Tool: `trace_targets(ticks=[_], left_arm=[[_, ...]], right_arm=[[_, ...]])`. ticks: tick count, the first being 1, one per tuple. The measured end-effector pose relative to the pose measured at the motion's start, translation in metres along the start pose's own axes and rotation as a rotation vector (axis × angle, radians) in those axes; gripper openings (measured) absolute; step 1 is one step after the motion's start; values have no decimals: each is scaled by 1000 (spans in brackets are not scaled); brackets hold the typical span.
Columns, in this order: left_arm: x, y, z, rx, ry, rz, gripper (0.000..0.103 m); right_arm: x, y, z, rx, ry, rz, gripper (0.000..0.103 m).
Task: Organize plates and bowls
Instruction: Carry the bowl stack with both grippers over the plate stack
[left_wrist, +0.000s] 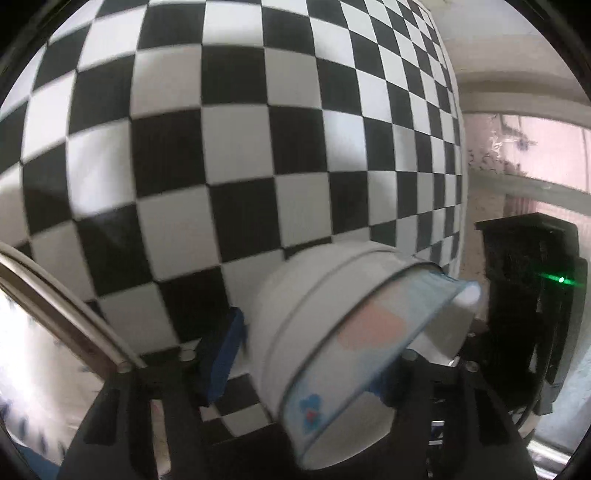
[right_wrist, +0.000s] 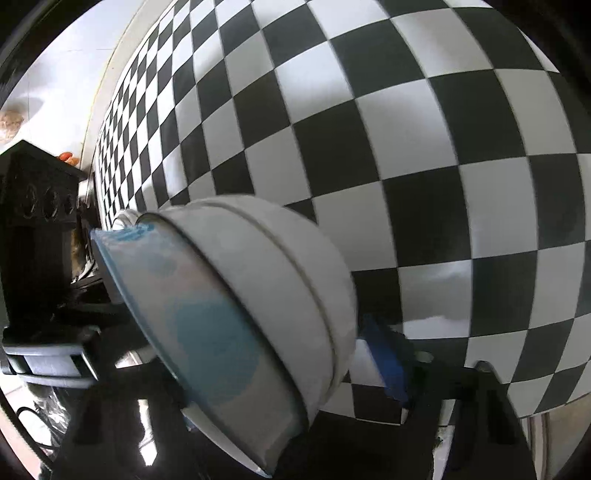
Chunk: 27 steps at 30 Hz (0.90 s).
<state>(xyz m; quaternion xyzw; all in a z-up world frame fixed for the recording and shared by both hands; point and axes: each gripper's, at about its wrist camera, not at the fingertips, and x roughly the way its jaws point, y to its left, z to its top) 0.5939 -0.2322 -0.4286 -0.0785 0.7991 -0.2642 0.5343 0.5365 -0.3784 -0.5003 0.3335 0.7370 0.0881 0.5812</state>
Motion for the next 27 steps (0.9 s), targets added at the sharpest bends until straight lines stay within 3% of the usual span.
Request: trace_targets(ticks=[18,27], left_arm=[[-7,0,-14,6,-102,-33,56],[-6,-17,-6,12,-144,-11,56]], right_arm=[[-2,-11,-6,0,-62,109,56],[-19,-8,3,-41,-87,107,54]])
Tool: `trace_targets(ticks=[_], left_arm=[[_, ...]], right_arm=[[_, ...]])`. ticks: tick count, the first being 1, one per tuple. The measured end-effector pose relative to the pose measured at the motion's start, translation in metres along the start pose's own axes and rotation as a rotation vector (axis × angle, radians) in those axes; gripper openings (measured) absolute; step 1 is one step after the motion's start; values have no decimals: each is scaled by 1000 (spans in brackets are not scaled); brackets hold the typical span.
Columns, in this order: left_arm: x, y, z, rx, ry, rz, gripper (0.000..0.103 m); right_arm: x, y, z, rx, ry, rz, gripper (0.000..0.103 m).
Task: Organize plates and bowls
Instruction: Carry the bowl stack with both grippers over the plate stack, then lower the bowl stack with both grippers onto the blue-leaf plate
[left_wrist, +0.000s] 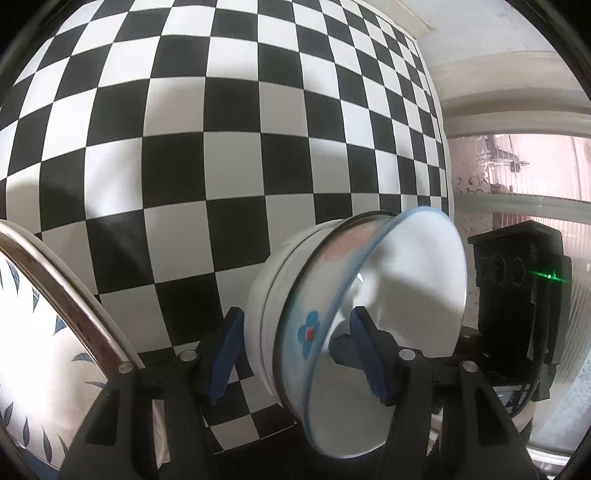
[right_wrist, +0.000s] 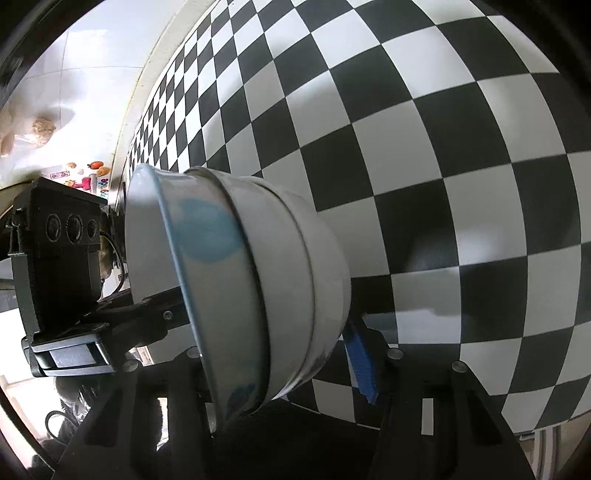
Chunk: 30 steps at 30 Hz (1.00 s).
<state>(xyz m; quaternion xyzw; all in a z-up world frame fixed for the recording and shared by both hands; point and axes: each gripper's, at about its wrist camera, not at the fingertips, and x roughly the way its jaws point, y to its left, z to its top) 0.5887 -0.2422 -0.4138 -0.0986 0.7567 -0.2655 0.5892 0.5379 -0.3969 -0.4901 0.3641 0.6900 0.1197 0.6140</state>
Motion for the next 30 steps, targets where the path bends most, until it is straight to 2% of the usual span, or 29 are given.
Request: trace_targets(ticks=[6,9,18,30], left_arm=[[-9,-9,3,2,-37,3,56],[-21,-14,2,4,-66,14,56],[-77,1,-12,-35,-183,0,56],[-141,55,-47,-38,-247,17,56]], right_arm=[[-28,-8,-7,-44,-6,-11,54],[-35,4,-7,-79,-10,-27,54],[-45,58,-8,-192,1,-40,54],[-18,138,-34,-245,-17,-33,53]])
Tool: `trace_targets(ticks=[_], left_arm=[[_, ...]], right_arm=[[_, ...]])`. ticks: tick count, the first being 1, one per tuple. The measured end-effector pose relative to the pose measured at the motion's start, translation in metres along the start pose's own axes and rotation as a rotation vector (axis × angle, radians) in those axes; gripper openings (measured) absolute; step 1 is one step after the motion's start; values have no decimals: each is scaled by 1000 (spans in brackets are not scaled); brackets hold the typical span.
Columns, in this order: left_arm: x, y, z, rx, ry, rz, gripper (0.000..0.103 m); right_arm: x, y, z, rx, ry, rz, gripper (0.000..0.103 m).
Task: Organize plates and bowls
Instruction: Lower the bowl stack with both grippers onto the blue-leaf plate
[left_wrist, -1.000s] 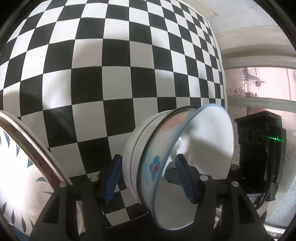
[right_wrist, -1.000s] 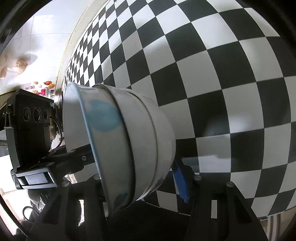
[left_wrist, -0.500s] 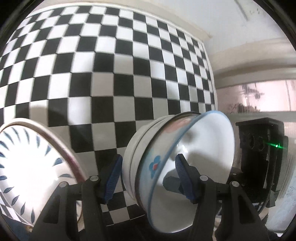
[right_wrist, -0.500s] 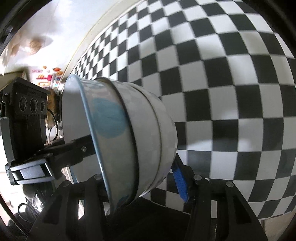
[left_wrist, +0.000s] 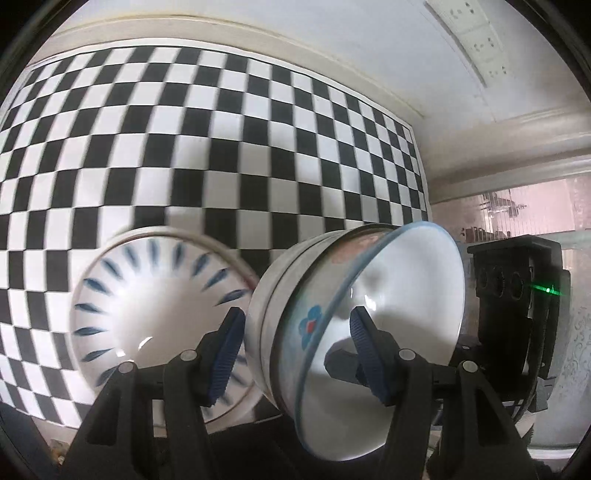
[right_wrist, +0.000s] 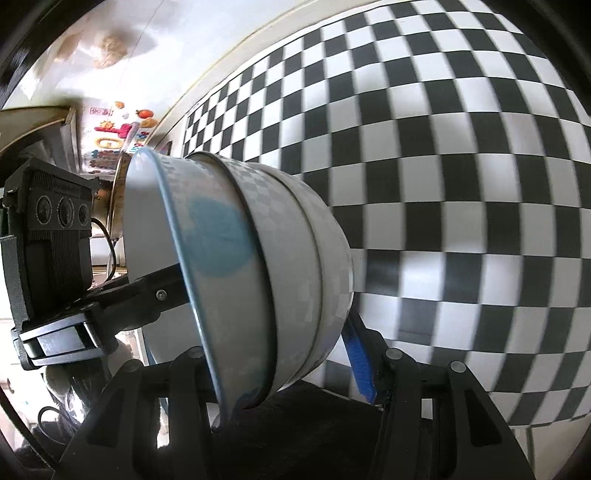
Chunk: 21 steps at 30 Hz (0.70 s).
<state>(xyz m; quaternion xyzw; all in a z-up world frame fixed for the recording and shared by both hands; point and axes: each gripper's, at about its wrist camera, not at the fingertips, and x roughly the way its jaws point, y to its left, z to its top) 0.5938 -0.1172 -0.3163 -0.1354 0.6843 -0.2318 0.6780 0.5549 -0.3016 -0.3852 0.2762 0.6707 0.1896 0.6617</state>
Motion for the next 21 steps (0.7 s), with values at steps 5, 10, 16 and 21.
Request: trace_targets(ticks=[5,10,16,21], left_arm=[[-18,28,-9,-6,-8,20,56],[-25,52,-15,-18,-12,36,56],[-18,75,-21,-39,-1,42,56],[-11,89,-26,-49,11,49,56]], right_arm=[[25,29,-8,-6,1,15,53],[51,50,-14,-12,13,23,53],[77,57,-20,-13,35,12,53],[96,53,-18,-7,58,-4,53]])
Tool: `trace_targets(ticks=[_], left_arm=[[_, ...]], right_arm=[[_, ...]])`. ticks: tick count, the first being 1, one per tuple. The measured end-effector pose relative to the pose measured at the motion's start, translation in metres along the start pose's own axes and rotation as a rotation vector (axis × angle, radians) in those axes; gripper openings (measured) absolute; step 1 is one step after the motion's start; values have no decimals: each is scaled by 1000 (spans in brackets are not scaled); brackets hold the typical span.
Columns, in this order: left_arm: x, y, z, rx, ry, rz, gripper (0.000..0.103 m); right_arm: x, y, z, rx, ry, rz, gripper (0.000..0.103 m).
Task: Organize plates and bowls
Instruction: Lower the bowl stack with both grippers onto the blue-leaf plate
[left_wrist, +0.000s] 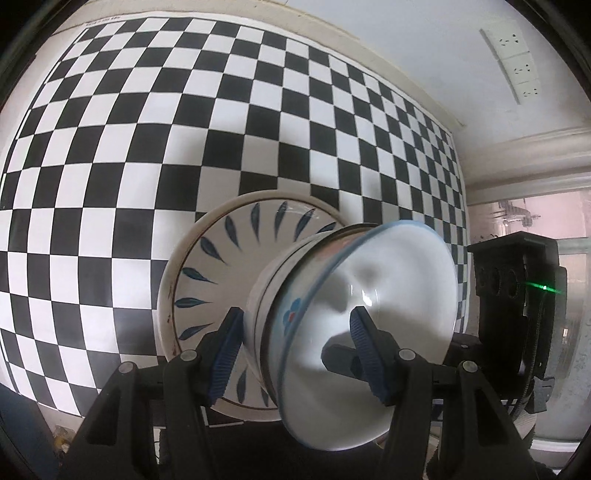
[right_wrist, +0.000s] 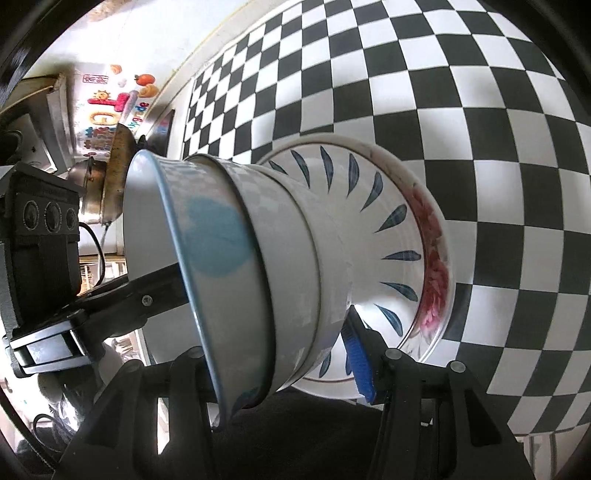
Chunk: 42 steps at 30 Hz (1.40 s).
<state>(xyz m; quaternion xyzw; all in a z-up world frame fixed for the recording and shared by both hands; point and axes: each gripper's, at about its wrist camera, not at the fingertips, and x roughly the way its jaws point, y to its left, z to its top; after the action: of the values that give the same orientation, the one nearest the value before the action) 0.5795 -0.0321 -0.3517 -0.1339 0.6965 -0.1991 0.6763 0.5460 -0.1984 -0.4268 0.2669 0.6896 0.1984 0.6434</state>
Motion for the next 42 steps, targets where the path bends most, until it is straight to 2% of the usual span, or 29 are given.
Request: trace_targets(ticks=[10,24,35,42], left_arm=[[14,11,1,-20,19,-4,56],[17,10,1,-14,56,25,55],[12,13,-3,-9,21,11,56],[8,19,-7,-49,-27,-32,56]], right_arm=[[15,-7,4,17,11,-28,53],[17,-15,6,37,4,7,51],[20,-12,8,52,20,-7,51],[20,-10,14,55,40,-22,51]])
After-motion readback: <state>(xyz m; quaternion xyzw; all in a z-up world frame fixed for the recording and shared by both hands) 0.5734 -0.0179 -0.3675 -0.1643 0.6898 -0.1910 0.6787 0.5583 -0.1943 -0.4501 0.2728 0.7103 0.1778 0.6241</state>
